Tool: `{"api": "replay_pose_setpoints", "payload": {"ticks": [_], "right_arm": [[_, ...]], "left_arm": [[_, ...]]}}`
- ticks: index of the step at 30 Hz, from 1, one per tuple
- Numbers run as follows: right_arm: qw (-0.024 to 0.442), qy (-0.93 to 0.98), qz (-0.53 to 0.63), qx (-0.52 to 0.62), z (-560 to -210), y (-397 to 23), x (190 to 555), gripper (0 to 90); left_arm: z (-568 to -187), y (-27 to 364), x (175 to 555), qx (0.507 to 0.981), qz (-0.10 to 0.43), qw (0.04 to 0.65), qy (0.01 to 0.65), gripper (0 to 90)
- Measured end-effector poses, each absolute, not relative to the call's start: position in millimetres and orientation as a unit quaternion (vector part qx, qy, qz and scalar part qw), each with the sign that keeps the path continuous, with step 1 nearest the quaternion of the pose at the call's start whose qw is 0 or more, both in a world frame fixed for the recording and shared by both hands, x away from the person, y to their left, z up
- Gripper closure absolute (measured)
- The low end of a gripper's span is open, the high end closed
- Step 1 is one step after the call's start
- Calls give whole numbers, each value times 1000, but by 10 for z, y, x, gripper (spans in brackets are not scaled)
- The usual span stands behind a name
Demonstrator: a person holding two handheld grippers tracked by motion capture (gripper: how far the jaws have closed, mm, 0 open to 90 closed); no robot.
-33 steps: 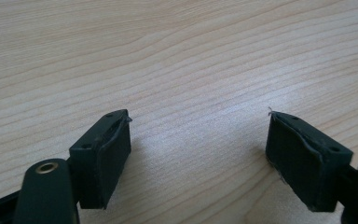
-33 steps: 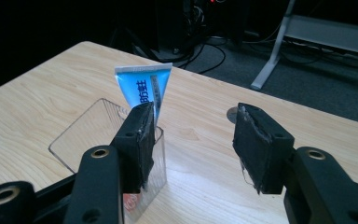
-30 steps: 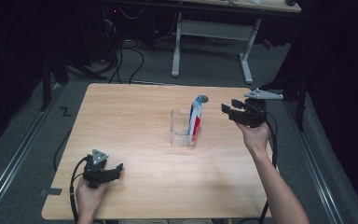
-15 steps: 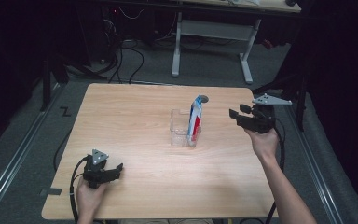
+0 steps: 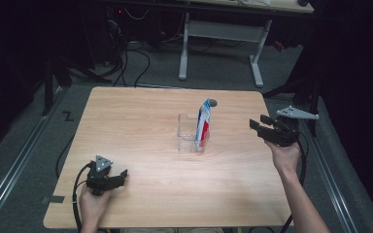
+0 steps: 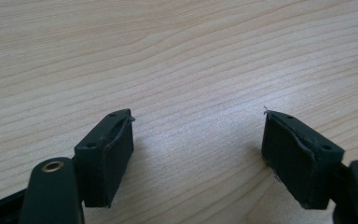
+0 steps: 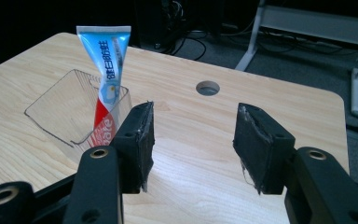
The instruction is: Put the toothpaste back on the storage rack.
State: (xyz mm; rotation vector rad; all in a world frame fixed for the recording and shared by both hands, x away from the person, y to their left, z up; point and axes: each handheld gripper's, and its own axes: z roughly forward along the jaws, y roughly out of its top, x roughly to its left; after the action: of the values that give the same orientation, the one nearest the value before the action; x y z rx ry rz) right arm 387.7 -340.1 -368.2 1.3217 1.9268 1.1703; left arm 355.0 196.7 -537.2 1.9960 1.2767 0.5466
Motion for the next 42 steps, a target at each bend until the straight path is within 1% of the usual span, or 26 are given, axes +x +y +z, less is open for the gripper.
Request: {"api": "replay_pose_setpoints", "payload": {"ticks": [10,23,33,35,36,42], "right_arm": [[264,703,432,499,-3766,-3547,3739,479],[267,699,429,507,-3921,-3632,3593,481],[252,695,417,529,-4293,-3679,3523,481],[250,695,415,530,-4321,-3681,3521,480],[245,693,414,537,-4400,-3689,3513,481],[238,689,414,545,-4527,-3700,3474,481]], "left_arm": [[-5372,1967,3550,770,211,347,492,255],[-5373,1964,3549,770,211,347,492,248],[-5373,1964,3549,770,212,347,492,247],[-5373,1964,3549,770,212,347,492,247],[-5373,1964,3549,770,212,347,492,247],[-5373,1963,3549,770,212,347,492,247]]}}
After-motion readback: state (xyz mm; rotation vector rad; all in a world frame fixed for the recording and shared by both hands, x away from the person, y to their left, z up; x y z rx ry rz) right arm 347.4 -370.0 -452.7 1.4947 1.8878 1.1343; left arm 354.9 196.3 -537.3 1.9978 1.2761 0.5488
